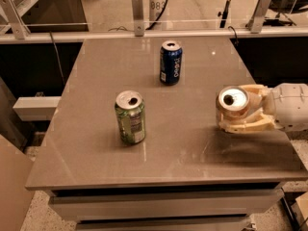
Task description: Place orange can upright
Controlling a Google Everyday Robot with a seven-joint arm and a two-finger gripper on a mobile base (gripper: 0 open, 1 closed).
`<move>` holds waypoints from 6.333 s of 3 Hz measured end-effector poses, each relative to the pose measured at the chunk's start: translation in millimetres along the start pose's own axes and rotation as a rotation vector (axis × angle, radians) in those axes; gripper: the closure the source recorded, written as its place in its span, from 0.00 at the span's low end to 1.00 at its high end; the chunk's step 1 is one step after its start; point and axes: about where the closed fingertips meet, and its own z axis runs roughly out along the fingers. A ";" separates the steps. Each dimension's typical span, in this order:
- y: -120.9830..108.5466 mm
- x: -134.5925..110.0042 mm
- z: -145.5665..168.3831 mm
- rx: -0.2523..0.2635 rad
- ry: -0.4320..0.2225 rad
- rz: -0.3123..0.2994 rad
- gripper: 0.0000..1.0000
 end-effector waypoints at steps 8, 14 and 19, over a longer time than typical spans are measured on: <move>19.8 10.4 3.5 -0.016 -0.053 0.085 1.00; 26.3 19.2 6.5 -0.038 -0.036 0.107 0.00; 13.5 30.4 -4.0 -0.105 0.129 0.062 0.00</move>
Offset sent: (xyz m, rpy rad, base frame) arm -0.0091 -0.0058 -0.0119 0.0126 0.0408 -0.0045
